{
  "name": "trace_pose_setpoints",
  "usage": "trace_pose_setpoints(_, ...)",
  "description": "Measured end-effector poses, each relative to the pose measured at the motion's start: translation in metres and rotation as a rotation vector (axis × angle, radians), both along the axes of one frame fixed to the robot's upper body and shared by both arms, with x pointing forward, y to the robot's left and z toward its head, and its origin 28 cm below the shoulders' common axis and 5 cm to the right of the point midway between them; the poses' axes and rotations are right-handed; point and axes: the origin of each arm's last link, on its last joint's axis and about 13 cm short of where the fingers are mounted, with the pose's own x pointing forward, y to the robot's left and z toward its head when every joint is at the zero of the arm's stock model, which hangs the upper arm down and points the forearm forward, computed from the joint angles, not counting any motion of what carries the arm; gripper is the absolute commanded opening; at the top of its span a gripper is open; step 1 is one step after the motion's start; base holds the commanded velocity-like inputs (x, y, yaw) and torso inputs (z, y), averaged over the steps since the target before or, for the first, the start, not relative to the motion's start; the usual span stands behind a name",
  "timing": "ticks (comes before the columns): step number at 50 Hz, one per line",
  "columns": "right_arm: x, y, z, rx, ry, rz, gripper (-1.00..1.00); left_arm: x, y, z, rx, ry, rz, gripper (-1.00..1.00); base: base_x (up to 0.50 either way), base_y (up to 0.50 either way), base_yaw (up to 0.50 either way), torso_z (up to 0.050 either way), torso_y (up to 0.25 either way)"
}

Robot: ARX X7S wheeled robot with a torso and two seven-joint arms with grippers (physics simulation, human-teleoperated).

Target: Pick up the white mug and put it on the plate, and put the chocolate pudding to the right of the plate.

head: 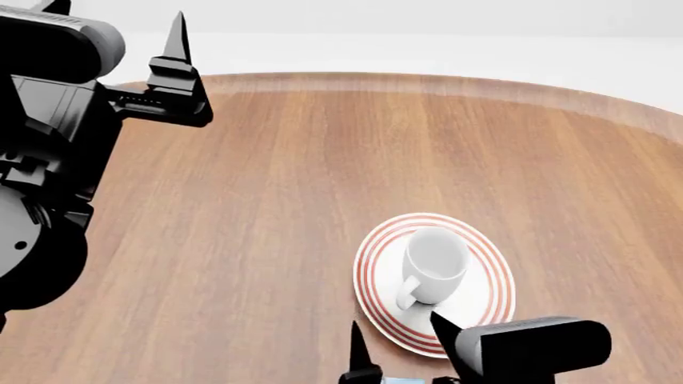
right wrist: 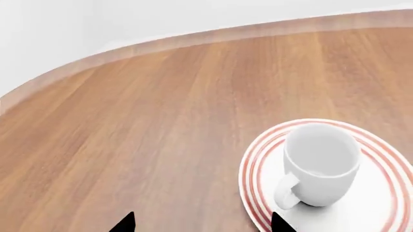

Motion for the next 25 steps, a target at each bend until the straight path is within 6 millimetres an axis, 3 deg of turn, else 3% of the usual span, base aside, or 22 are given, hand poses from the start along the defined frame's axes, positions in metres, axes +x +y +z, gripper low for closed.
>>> trace_pose_setpoints(25,-0.008,0.007,-0.012,-0.028,0.176,-0.054,1.0,0.0,0.0,-0.002,-0.002,0.006,-0.002,1.0,0.0,0.0,0.0,0.0,0.0)
